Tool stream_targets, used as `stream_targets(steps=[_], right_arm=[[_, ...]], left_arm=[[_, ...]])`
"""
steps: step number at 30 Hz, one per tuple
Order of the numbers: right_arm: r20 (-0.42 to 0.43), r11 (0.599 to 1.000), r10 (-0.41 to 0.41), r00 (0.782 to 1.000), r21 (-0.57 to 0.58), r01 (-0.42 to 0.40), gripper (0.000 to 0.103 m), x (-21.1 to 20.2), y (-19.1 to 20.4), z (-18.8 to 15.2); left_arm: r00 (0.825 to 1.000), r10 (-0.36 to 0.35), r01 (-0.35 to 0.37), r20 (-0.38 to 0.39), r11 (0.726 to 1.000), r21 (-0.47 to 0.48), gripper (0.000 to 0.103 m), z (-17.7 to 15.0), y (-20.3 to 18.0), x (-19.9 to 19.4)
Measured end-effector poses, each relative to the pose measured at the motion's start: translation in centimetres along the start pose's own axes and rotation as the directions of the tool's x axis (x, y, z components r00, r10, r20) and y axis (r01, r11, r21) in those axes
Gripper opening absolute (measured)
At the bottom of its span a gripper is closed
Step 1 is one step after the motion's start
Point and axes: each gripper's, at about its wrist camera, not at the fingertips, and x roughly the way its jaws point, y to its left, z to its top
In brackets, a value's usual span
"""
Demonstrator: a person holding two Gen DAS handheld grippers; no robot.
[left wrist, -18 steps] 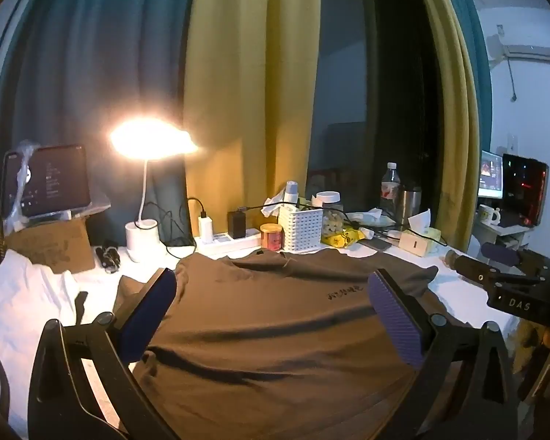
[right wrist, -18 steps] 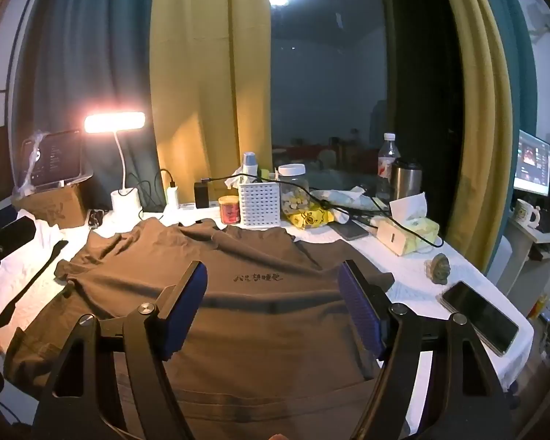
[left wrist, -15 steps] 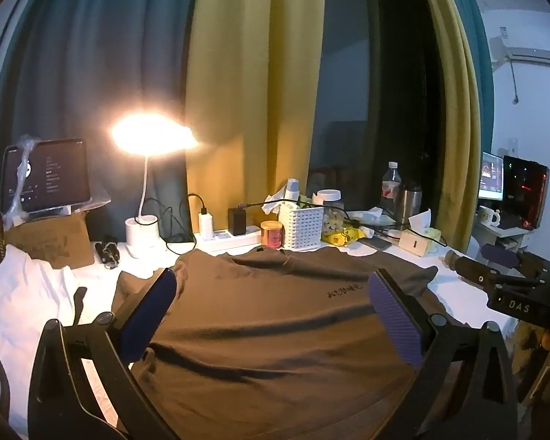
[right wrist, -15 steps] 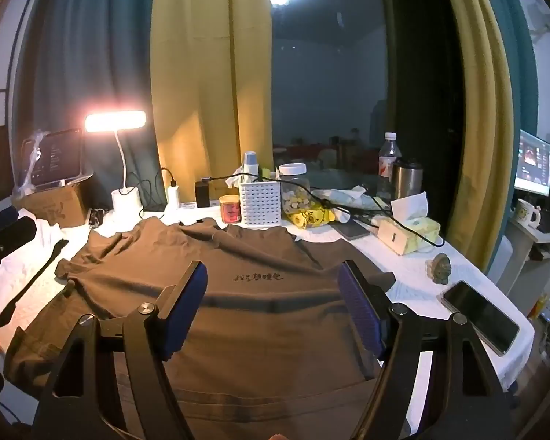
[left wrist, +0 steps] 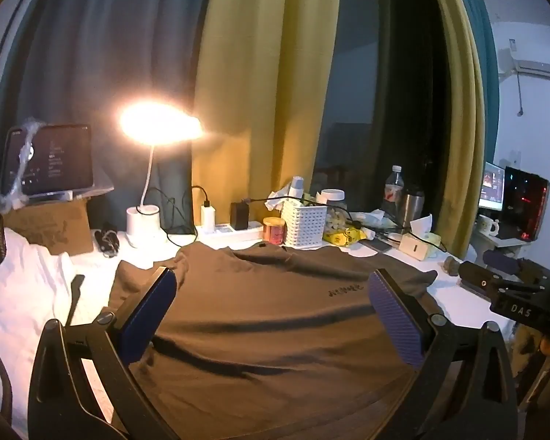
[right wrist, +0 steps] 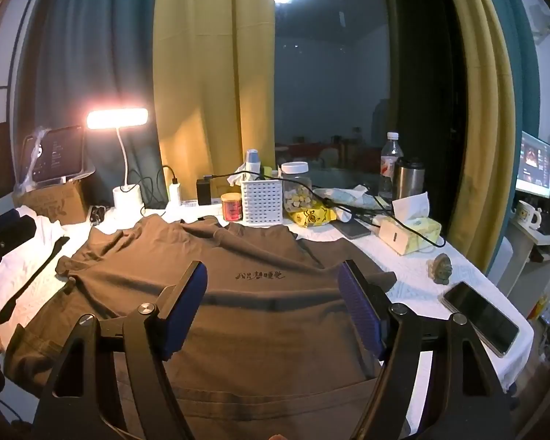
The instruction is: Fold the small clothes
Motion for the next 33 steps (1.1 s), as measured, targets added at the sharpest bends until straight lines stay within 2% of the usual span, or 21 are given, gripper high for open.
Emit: stream_targets(steps=[10,16,17,23,33], right_arm=[[-0.002,1.0,0.0,1.0,-0.003,0.0,0.077,-0.1,0.2,-0.1],[-0.003,1.0,0.0,1.0,-0.004,0.0,0.077,-0.1,0.2,0.0],[-0.002,1.0,-0.001,1.0,-0.005,0.001,0.077,-0.1,0.2,0.0],[-0.004,1.0,0.0,1.0,-0.004,0.0,0.077,-0.1,0.1,-0.1],[-0.006,1.0,0.0,1.0,-0.006,0.0,0.077,0.1,0.2,-0.3]], left_arm=[[1.0,-0.004,0.004,-0.008,1.0,0.006,0.102,0.3,0.0,0.1],[0.999,-0.013,0.012,-0.031,1.0,-0.024,0.102,0.4,0.6,0.4],[0.999,0.005,-0.006,-0.032,1.0,-0.03,0.102,0.5,0.7,0.4],[1.0,0.001,-0.001,-0.017,0.999,-0.032,0.102,0.5,0.8,0.2],[0.999,-0.026,0.026,-0.022,0.999,-0.025,0.102,0.8,1.0,0.3]])
